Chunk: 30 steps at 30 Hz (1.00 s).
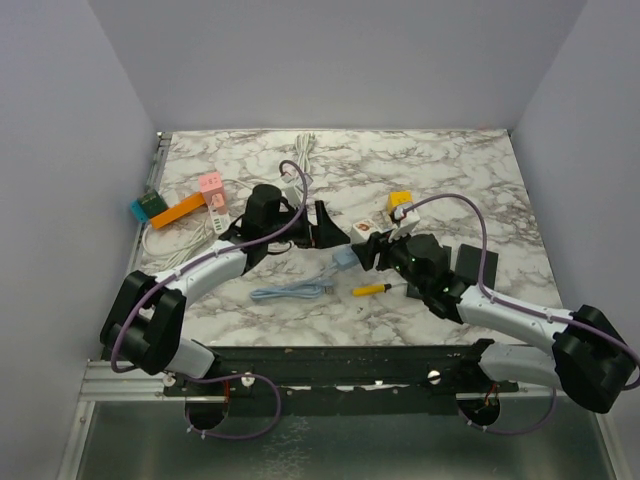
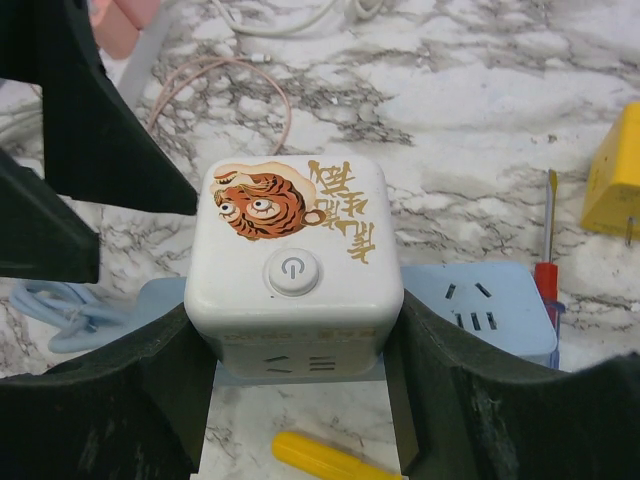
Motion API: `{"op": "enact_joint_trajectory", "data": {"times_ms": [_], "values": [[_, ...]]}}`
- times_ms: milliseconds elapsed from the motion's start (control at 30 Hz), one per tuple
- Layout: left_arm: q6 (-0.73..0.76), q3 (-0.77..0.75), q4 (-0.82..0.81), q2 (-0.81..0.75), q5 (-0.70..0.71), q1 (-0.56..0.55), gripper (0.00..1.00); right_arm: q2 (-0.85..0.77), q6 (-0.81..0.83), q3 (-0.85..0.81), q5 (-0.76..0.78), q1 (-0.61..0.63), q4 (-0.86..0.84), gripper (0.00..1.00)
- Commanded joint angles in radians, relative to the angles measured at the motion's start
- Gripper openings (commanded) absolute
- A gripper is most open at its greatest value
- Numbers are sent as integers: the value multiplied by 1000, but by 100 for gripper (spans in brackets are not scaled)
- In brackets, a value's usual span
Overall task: Pull the plug off the socket
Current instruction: Remove the plug from the socket.
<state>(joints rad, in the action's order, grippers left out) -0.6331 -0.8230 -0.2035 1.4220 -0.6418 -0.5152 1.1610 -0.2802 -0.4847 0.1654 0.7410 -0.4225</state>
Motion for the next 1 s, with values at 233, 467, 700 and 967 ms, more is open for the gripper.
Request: {"op": "enact_joint_trajectory", "data": {"times_ms": [233,467,700,967], "values": [[-286,140,-178,-19,-53,6,93,-47,21,-5,36,28,-204,0],[-477,261,-396,-39,-71,2,73,-45,17,-13,36,43,-213,0],[-543,281,-469,-14,-60,3,62,-34,29,-18,43,66,-213,0],[-591,305,-514,-6,-72,0,48,-35,34,-20,72,84,-202,0]]}}
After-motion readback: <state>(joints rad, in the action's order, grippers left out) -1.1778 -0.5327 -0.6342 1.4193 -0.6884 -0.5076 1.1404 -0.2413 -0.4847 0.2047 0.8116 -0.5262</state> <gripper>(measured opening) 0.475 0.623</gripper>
